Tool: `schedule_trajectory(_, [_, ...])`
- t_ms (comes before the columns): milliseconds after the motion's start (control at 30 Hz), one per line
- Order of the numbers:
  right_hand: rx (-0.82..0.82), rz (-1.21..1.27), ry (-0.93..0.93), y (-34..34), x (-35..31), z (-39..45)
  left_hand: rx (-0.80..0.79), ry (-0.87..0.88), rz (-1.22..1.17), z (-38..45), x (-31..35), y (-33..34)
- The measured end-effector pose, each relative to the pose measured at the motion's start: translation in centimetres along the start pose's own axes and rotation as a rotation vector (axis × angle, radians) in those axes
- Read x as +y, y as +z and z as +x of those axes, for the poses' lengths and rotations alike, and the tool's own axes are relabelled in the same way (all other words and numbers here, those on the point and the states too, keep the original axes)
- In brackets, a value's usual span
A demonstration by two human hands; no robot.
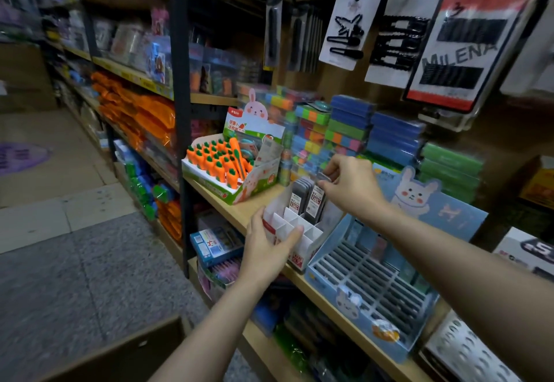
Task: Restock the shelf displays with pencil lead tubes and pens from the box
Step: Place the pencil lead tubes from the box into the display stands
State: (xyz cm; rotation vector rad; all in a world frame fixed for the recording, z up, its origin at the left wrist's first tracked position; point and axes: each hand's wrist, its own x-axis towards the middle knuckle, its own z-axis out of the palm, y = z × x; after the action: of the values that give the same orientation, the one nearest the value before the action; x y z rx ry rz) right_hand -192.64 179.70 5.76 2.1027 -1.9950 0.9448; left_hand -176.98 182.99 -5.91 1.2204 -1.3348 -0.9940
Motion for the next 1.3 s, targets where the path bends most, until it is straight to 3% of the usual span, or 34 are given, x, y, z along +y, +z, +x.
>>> schedule_trajectory(233, [-0.021, -0.261, -0.043, 0.9, 0.1, -0.7, -0.010, -0.006, -0.078, 0.3, -0.6, -0.1])
schedule_trajectory(500, [-0.031, -0.296, -0.044, 0.7, -0.1, -2.6, 0.003, -0.028, 0.007, -0.4, 1.2, -0.4])
schedule_trajectory(567, [0.005, -0.224, -0.065, 0.2, -0.3, -3.6, 0.011, -0.007, -0.009, -1.3, 1.8, -1.0])
schedule_trajectory(700, [0.094, 0.208, -0.078, 0.5, -3.6, -7.7, 0.038, 0.131, -0.048, -5.0, 0.4, -4.3])
schedule_trajectory(767, [-0.080, 0.311, -0.075, 2.6, -6.1, -10.7, 0.081, 0.127, -0.013, -7.4, -2.1, -6.7])
schedule_trajectory(867, [-0.456, 0.336, -0.103, 7.2, -9.5, -15.5, 0.102, -0.030, 0.085, -11.7, -7.4, -11.0])
schedule_trajectory(933, [-0.626, 0.305, -0.125, 10.7, -11.0, -18.5, 0.200, -0.180, 0.133, -14.7, -11.6, -13.8])
schedule_trajectory(1033, [-0.831, 0.289, -0.005, 16.7, -11.9, -23.3, 0.410, -0.444, 0.138, -19.0, -17.5, -17.4])
schedule_trajectory(1167, [-1.018, 0.279, 0.102, 23.9, -11.4, -29.5, 0.614, -0.784, 0.126, -22.7, -25.4, -19.7])
schedule_trajectory(1300, [-1.070, 0.220, 0.199, 28.6, -10.6, -32.8, 0.580, -0.921, 0.194, -24.2, -29.9, -19.7])
